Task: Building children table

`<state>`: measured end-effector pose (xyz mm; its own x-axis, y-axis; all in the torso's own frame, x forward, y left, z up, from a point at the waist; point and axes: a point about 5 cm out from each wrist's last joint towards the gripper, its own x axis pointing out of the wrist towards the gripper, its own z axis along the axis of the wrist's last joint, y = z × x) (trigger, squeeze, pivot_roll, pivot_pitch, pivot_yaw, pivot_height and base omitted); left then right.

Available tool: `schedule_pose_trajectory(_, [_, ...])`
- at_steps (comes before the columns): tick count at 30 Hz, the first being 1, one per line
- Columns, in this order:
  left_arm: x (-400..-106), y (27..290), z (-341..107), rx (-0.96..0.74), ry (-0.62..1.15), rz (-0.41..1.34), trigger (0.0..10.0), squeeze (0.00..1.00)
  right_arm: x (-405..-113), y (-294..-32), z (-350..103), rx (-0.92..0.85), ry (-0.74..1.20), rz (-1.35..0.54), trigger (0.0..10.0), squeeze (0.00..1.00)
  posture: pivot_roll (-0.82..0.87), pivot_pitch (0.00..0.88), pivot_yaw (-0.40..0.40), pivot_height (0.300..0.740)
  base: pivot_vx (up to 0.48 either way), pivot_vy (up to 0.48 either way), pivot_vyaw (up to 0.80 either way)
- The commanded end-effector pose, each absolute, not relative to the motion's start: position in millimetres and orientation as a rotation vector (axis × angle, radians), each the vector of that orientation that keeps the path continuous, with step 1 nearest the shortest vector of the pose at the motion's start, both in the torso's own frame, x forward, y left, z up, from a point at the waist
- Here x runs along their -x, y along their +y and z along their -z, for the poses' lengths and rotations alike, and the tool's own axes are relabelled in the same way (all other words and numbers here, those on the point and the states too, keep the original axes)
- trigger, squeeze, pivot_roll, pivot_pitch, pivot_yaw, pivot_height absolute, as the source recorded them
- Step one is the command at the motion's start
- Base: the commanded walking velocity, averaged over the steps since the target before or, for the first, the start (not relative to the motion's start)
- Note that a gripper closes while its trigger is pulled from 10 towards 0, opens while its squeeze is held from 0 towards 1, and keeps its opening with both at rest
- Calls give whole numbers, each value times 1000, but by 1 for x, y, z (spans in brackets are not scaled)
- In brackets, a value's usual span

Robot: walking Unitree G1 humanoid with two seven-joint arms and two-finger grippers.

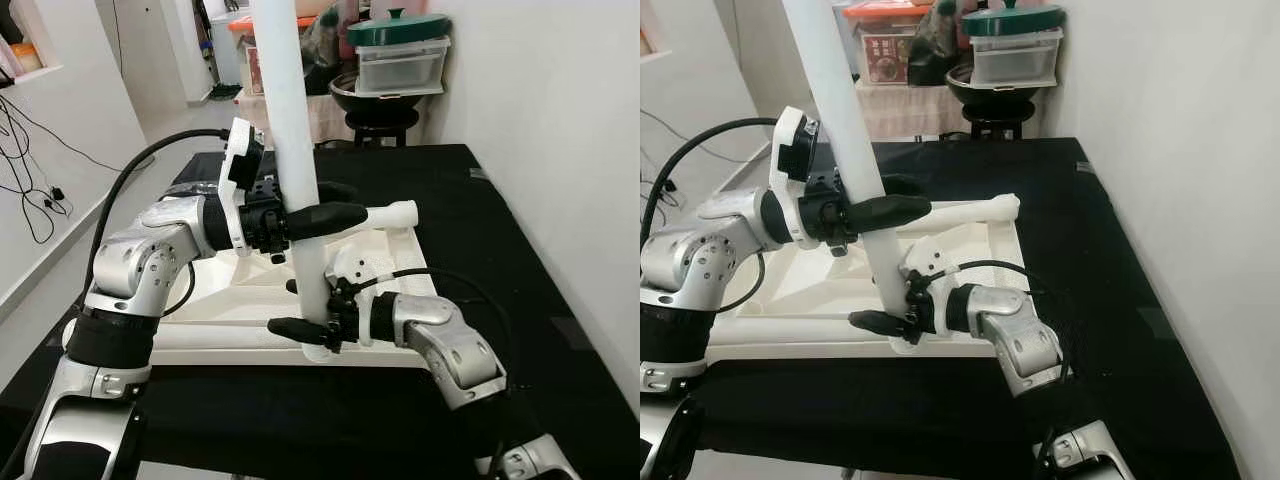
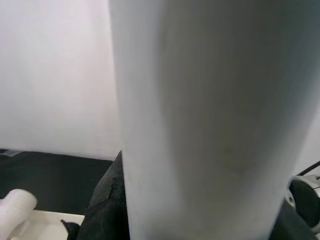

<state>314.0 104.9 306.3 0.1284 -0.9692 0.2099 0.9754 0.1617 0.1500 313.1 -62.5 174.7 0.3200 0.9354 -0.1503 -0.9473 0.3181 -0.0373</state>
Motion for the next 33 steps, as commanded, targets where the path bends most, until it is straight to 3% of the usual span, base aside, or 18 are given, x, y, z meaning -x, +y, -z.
schedule_pose_trajectory(1, [-301,77,-322,69,-398,1586,0,0,-301,-33,-175,94,80,-1371,0,0,-131,0,64,740,0,0,0])
schedule_pose_trajectory(12, [-302,71,-320,105,-403,1580,0,0,-298,-33,-171,102,74,-1390,0,0,-133,0,69,740,0,0,0])
schedule_pose_trajectory(13, [-307,71,-320,114,-415,1532,941,0,-300,-35,-170,107,72,-1371,0,0,-133,0,69,740,0,0,0])
schedule_pose_trajectory(15, [-307,71,-320,114,-415,1532,941,0,-300,-35,-170,107,72,-1371,0,0,-133,0,69,740,0,0,0])
schedule_pose_trajectory(16, [-307,71,-320,116,-418,1531,10000,1000,-302,-36,-170,107,69,-1360,0,0,-132,0,69,740,0,0,0])
schedule_pose_trajectory(25, [-321,94,-329,141,-481,1330,10000,1000,-314,-48,-175,70,36,-1251,0,0,-133,0,72,740,0,0,0])
schedule_pose_trajectory(33, [-316,138,-348,110,-568,1161,10000,1000,-336,-72,-183,-25,14,-1039,0,0,-128,0,65,740,0,0,0])
